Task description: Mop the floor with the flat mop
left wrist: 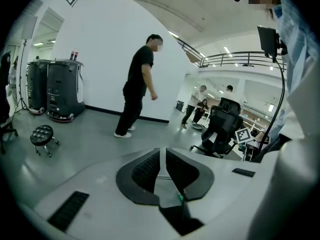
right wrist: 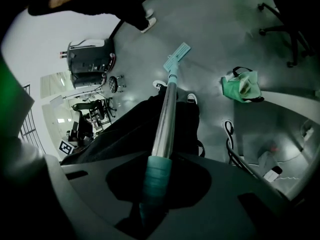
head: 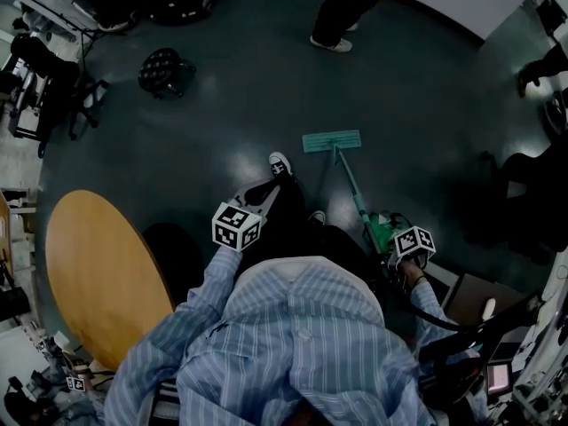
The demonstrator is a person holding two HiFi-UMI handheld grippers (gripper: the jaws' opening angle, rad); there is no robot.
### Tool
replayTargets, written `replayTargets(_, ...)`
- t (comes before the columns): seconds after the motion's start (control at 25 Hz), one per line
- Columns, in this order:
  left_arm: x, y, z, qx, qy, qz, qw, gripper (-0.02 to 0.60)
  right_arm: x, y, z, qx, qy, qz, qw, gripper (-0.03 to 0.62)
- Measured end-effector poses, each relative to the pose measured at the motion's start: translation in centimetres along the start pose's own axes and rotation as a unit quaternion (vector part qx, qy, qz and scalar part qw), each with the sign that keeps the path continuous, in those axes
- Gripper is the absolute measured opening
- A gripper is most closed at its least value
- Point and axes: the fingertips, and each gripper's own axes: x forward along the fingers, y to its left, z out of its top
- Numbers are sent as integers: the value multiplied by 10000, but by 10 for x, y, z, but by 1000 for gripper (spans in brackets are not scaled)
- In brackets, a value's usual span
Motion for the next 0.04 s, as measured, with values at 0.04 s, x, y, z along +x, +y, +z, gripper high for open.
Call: replayTargets(0.04,0,-2,0,10,-12,11,10000,38,-3,-1,-1,-8,5,19,10000,74)
